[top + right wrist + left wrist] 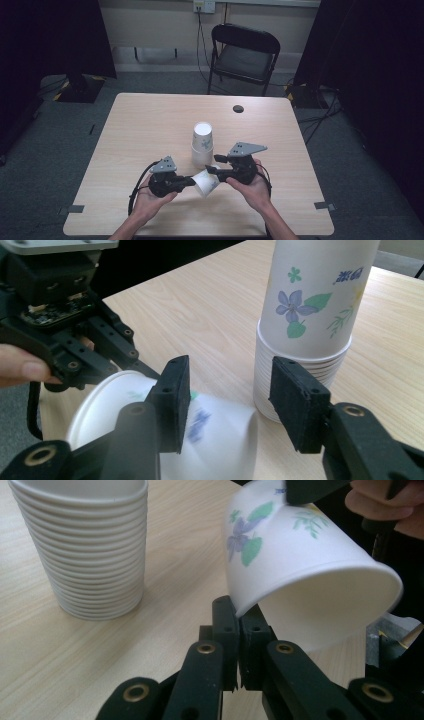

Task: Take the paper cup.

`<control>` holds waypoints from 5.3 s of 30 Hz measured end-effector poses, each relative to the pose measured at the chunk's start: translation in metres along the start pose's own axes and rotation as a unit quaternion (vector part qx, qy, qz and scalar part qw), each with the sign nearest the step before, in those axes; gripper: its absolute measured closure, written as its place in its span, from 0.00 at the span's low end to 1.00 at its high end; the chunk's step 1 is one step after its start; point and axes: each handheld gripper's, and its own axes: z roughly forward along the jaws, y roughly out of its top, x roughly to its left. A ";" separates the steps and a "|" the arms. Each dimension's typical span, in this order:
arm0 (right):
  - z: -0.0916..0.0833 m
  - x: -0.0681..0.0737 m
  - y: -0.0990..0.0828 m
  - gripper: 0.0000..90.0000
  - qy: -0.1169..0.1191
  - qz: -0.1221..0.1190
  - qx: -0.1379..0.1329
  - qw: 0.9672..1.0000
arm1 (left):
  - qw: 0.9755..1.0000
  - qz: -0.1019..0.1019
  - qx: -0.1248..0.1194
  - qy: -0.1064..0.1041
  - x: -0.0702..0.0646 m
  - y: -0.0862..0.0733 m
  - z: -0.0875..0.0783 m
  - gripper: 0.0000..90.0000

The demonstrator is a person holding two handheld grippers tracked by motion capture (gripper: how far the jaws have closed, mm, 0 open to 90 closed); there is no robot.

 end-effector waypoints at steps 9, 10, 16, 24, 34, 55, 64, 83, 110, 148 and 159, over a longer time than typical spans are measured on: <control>-0.011 0.004 0.002 0.52 0.049 -0.028 -0.009 0.998 | 1.000 -0.007 0.013 -0.006 0.005 -0.002 0.000 0.98; -0.011 0.005 0.002 0.53 0.048 -0.033 -0.008 0.998 | 1.000 -0.006 0.014 -0.006 0.005 -0.002 -0.001 0.98; -0.013 0.007 0.004 0.53 0.061 -0.054 -0.011 0.997 | 1.000 -0.009 0.016 -0.010 0.005 -0.001 -0.001 0.98; -0.007 0.010 0.001 0.41 0.092 -0.084 0.023 0.992 | 0.999 -0.040 0.001 -0.024 0.010 -0.001 -0.003 0.98; -0.001 0.015 -0.008 0.26 0.101 -0.121 0.043 0.987 | 0.997 -0.064 -0.008 -0.041 0.015 -0.001 -0.007 0.99; 0.020 0.031 -0.023 0.15 0.059 -0.197 0.111 0.972 | 0.993 -0.099 -0.029 -0.056 0.011 0.003 -0.003 0.99; 0.026 0.037 -0.027 0.27 0.043 -0.218 0.124 0.967 | 0.993 -0.097 -0.035 -0.052 0.008 0.006 -0.003 0.97; 0.023 0.033 -0.024 0.33 0.035 -0.197 0.087 0.976 | 0.994 -0.097 -0.044 -0.029 0.005 0.007 -0.008 0.92; 0.029 0.046 -0.023 0.24 0.048 -0.227 0.082 0.969 | 0.996 -0.082 0.009 -0.017 -0.003 0.012 0.003 1.00; 0.018 0.022 -0.028 0.32 0.012 -0.155 0.064 0.986 | 0.997 -0.066 -0.048 0.009 0.006 0.013 -0.022 0.69; 0.004 0.000 -0.031 0.32 -0.026 -0.084 0.030 0.996 | 0.995 -0.055 -0.047 0.068 0.013 0.010 -0.028 0.49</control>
